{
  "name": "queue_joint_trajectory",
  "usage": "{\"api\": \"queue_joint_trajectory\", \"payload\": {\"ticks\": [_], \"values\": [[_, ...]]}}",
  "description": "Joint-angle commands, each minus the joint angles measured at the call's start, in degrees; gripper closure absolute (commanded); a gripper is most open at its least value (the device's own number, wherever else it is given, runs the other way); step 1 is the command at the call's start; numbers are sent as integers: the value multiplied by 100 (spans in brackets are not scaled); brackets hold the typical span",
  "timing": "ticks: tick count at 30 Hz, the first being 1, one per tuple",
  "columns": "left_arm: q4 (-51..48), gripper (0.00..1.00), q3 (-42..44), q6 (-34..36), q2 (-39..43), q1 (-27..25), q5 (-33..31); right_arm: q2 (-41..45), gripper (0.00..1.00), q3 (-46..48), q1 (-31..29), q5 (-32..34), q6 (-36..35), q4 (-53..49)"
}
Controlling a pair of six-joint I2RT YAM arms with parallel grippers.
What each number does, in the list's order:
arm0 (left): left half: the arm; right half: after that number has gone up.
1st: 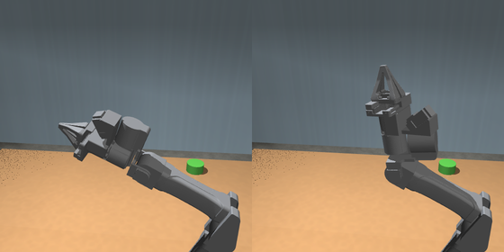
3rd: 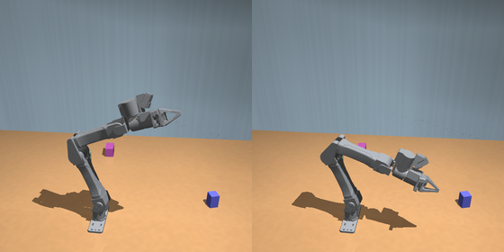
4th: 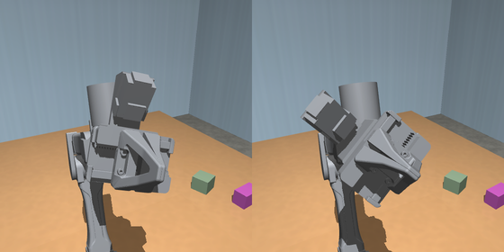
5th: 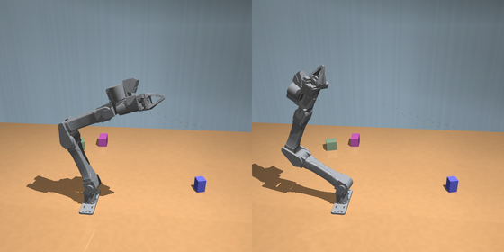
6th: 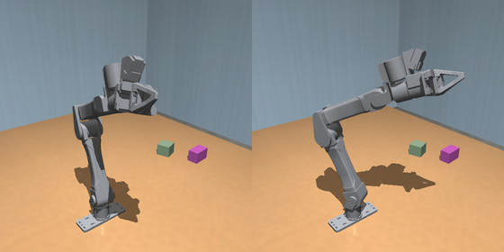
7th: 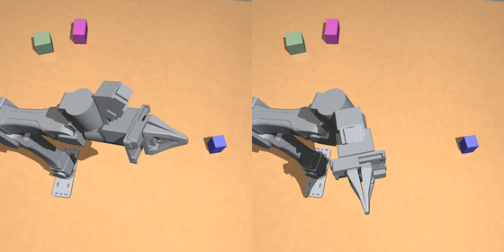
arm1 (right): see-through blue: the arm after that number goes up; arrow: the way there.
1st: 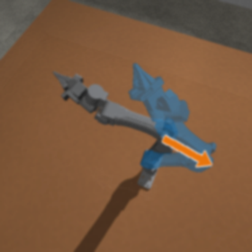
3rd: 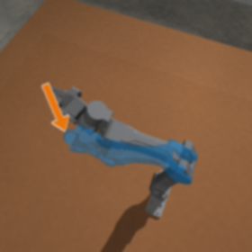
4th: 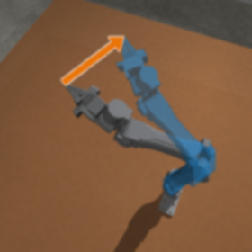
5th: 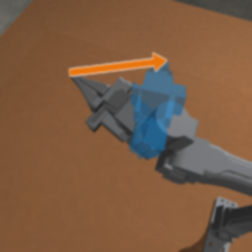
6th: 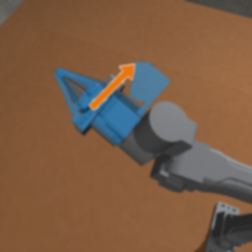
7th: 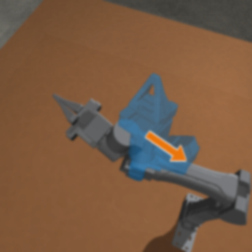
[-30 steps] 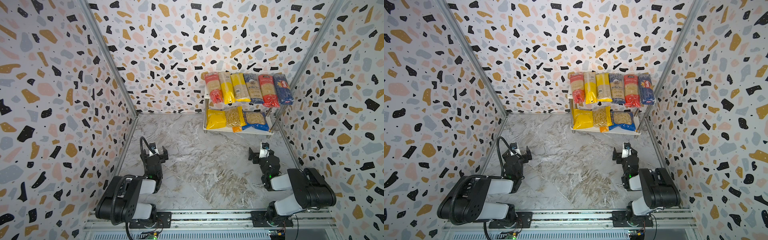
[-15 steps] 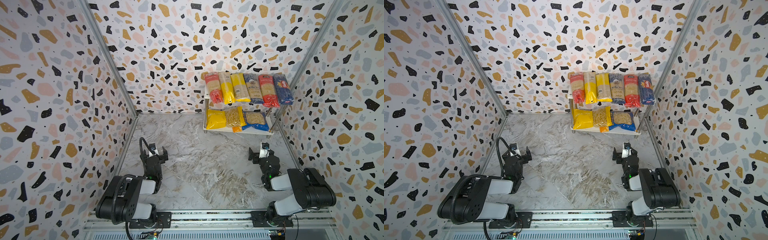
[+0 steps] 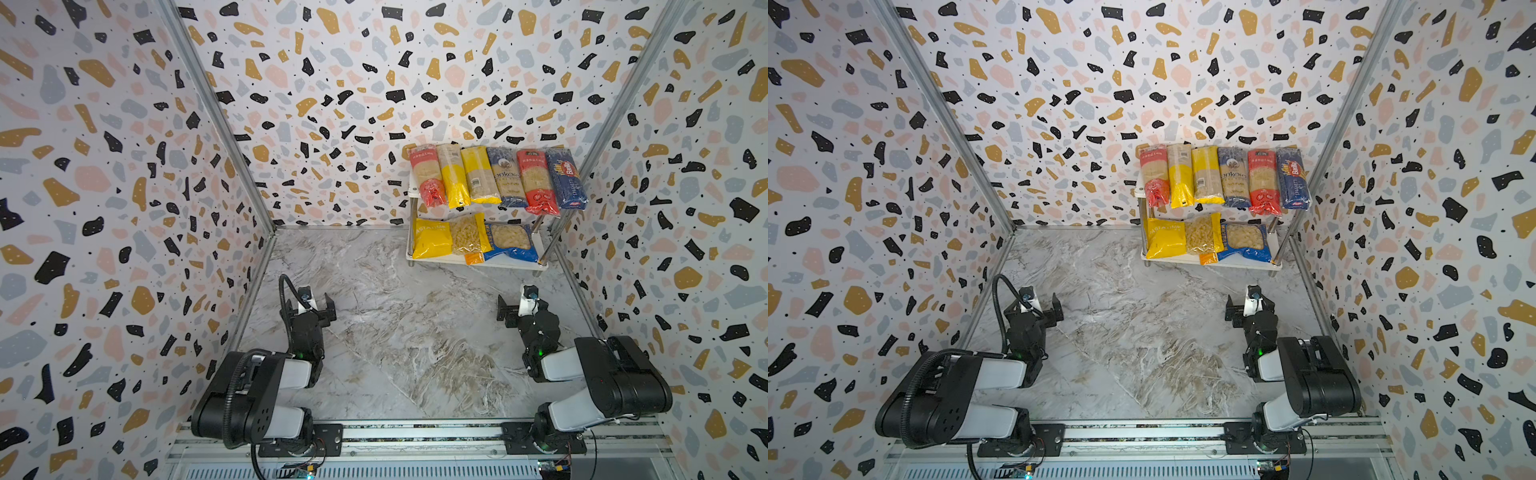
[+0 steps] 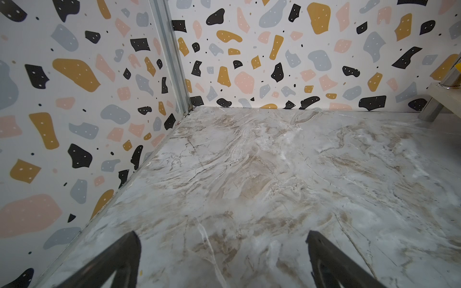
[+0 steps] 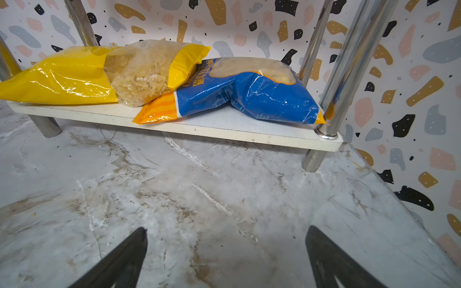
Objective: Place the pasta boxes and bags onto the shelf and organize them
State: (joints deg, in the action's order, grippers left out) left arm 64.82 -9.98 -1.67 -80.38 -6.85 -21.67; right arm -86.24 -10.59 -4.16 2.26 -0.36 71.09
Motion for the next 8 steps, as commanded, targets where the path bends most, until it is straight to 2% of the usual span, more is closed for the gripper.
{"api": "queue_joint_trajectory", "payload": {"ticks": [1,8], "values": [[409,1,57,26,49,26,-2,20,1,-171,-36,73,-45,36],[409,1,57,34,46,26,5,54,1,-141,-36,73,-42,56]]}}
